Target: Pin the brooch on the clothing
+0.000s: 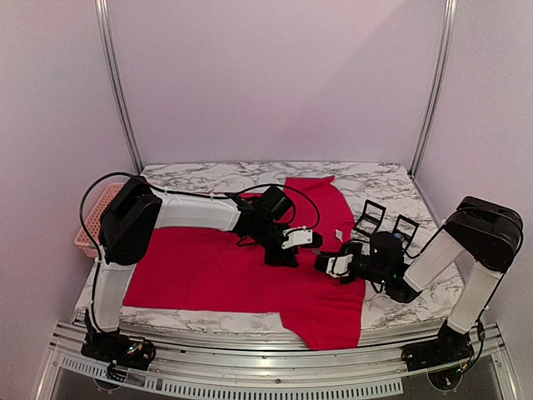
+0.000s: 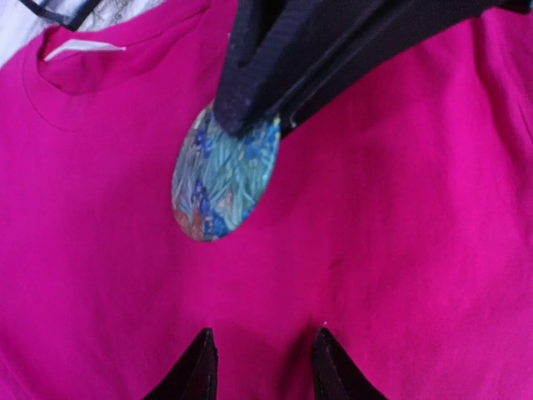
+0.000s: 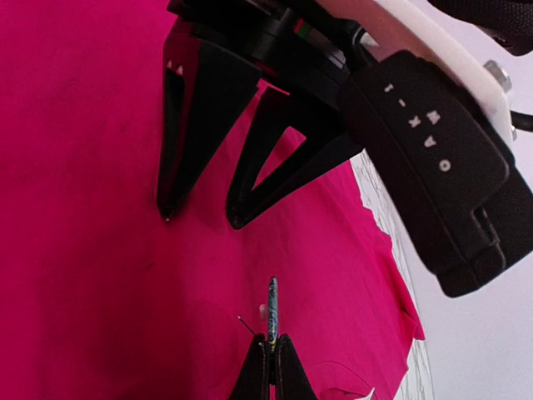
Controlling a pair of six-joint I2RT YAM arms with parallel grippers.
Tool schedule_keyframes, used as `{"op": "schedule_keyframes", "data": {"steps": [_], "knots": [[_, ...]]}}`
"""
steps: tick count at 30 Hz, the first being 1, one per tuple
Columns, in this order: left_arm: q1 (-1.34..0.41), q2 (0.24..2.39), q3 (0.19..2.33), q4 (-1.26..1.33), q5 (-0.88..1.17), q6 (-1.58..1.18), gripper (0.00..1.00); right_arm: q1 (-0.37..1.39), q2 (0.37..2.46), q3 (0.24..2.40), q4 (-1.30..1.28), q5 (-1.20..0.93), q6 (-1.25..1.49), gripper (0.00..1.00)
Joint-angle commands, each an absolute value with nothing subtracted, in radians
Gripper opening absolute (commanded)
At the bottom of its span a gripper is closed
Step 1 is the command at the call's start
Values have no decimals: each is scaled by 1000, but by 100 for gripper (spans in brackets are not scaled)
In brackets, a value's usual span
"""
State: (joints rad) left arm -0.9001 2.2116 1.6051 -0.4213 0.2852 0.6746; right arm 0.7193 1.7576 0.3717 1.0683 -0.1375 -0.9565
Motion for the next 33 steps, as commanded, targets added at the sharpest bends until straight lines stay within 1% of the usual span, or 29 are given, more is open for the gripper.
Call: {"op": "schedule_keyframes", "data": {"steps": [1, 4, 5, 7, 9, 12, 13, 22, 28, 33], "knots": [[-917, 2176, 1539, -442, 332, 727, 39, 745, 1786, 370, 1082, -142, -986, 0], [-920, 2183, 1548, -436, 340, 710, 40, 750, 1788, 380, 1066, -154, -986, 0], [-919, 2193, 1559, -424, 326, 688, 38, 751, 1796, 384, 1074, -150, -987, 0], [-918, 2225, 1595, -402, 281, 634, 27, 754, 1819, 391, 1101, -135, -998, 0], [-916, 2250, 1643, -414, 264, 610, 15, 758, 1849, 397, 1124, -115, -1014, 0], [-916, 2248, 1639, -447, 296, 617, 2, 766, 1876, 400, 1132, -113, -1032, 0], [-916, 2240, 1627, -448, 313, 624, 0, 769, 1881, 399, 1139, -108, -1034, 0], [-917, 2179, 1612, -459, 357, 588, 0, 783, 1899, 410, 1146, -128, -1017, 0], [-917, 2159, 1612, -481, 368, 583, 0, 794, 1937, 417, 1153, -89, -1050, 0], [-916, 2140, 1600, -485, 372, 582, 0, 796, 1918, 405, 1120, -123, -1049, 0]]}}
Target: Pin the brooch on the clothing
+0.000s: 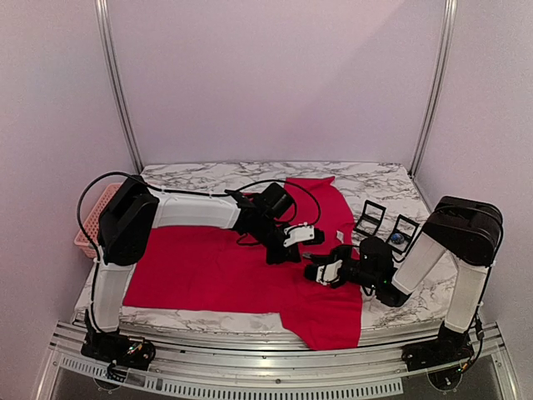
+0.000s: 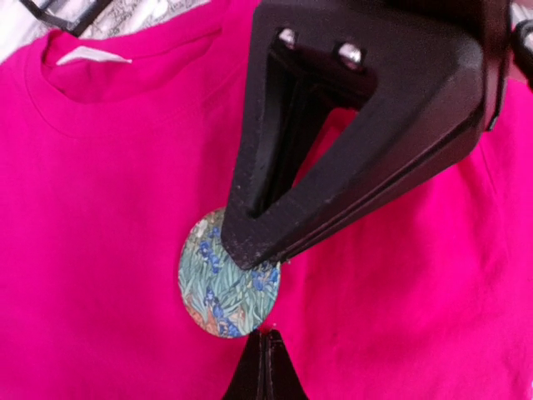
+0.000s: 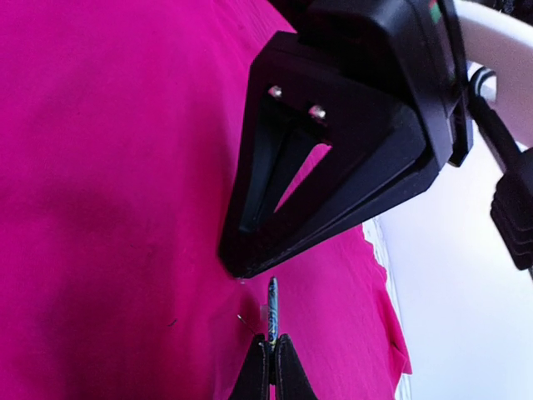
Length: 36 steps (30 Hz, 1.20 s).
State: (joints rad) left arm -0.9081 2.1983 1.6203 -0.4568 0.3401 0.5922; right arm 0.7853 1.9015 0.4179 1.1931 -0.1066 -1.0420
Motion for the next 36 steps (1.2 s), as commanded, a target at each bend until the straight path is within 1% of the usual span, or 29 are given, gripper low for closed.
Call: {"op": "schedule_keyframes", "data": {"steps": [1, 5, 10, 19, 24, 30, 36], "knots": [[-915, 2137, 1600, -488, 373, 583, 0, 799, 1916, 405, 1105, -119, -1055, 0], [-914, 2123, 1597, -507, 402, 590, 0, 810, 1921, 393, 1125, -64, -1078, 0], [-910, 2124, 1587, -498, 397, 587, 0, 810, 1889, 382, 1115, -118, -1050, 0], [-896, 2117, 1585, -479, 372, 594, 0, 809, 1777, 362, 1020, -251, -895, 0], [-896, 2120, 1580, -469, 384, 572, 0, 809, 1778, 362, 1047, -279, -844, 0], [-896, 2124, 1593, -464, 394, 553, 0, 808, 1800, 361, 1140, -283, -778, 0], [-897, 2126, 1592, -464, 393, 551, 0, 790, 1761, 332, 1267, -341, -626, 0]]}}
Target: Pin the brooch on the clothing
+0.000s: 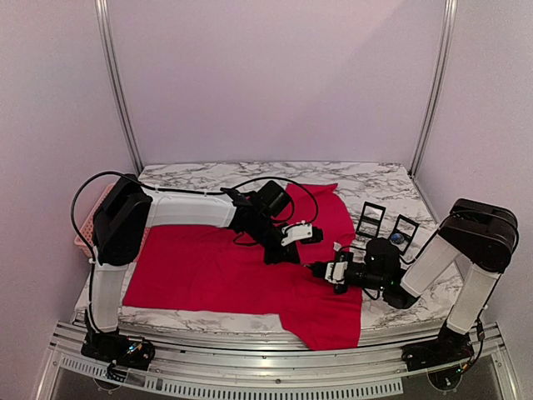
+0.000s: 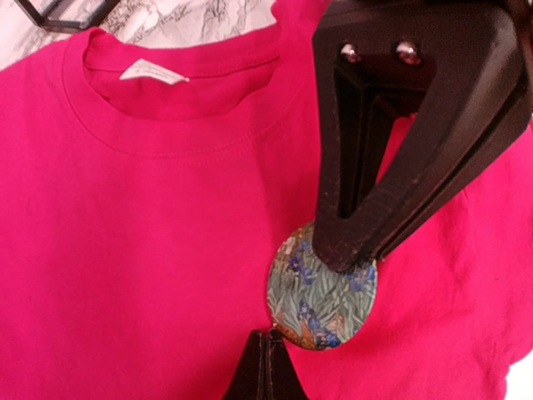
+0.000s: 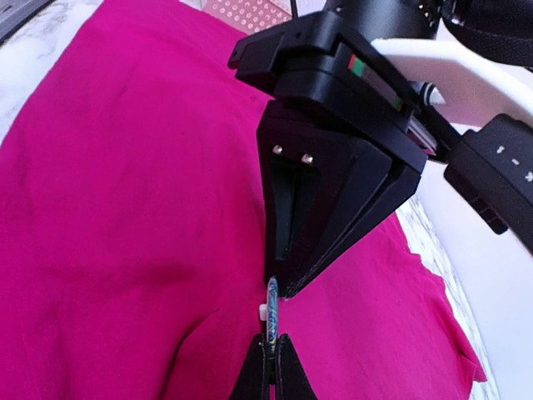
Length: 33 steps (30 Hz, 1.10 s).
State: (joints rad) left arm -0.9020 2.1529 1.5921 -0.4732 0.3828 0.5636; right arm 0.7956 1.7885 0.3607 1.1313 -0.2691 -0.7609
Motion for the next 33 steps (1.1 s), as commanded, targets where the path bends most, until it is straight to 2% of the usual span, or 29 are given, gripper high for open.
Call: {"op": "schedule_keyframes", "data": {"steps": [1, 11, 22, 33], "knots": [[-897, 2126, 1592, -460, 390, 549, 0, 789, 1756, 328, 1284, -351, -610, 0], [-900, 2128, 1595, -455, 399, 547, 0, 771, 1749, 335, 1335, -359, -440, 0], [-904, 2128, 1626, -432, 415, 431, 0, 765, 1745, 312, 1386, -466, -274, 0], [-903, 2166, 1737, -483, 472, 330, 0, 772, 1786, 282, 1404, -423, -260, 0]]}}
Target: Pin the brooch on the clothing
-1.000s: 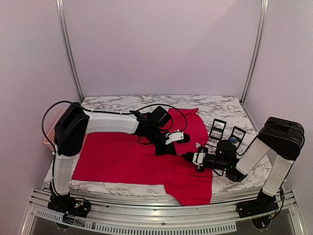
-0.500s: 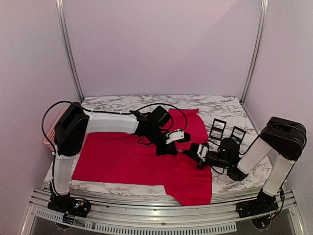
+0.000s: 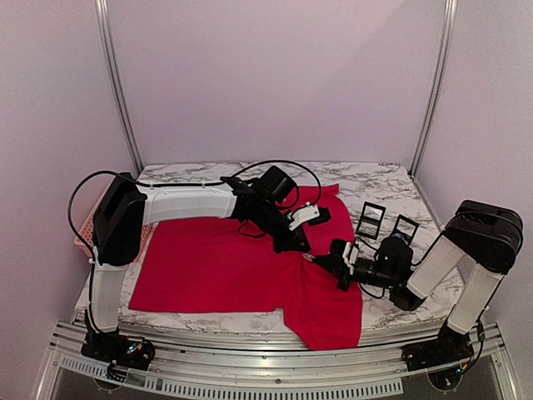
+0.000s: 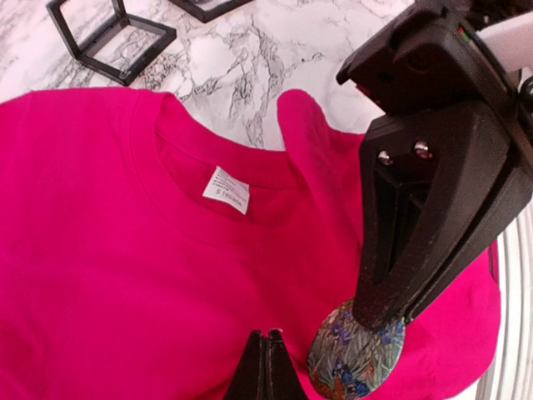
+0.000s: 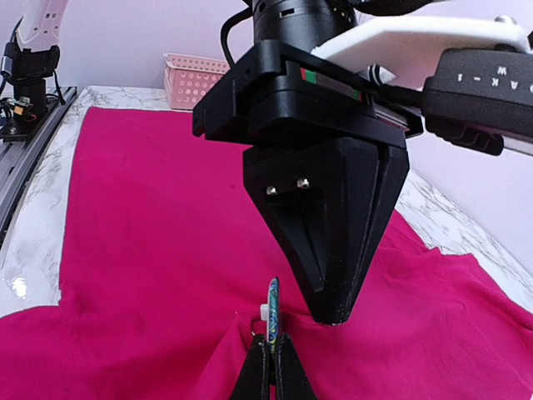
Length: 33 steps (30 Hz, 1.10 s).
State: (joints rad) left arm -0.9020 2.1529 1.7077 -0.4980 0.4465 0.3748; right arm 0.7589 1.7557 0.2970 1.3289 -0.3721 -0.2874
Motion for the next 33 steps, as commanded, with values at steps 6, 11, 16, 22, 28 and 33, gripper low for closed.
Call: {"op": "schedule_keyframes", "data": {"steps": [6, 11, 16, 22, 28, 33], "knots": [[-917, 2176, 1703, -423, 466, 309, 0, 768, 1815, 297, 1484, -494, -240, 0], [-923, 2210, 1746, -413, 471, 296, 0, 767, 1817, 293, 1537, -528, -154, 0], [-924, 2239, 1794, -446, 461, 310, 0, 773, 1827, 269, 1584, -510, -55, 0], [-918, 2183, 1704, -456, 424, 376, 0, 773, 1767, 256, 1514, -479, -5, 0], [-867, 2103, 1704, -539, 383, 464, 32, 764, 1741, 279, 1417, -482, 56, 0], [-778, 2036, 1672, -615, 508, 505, 51, 760, 1752, 287, 1379, -504, 89, 0]]}}
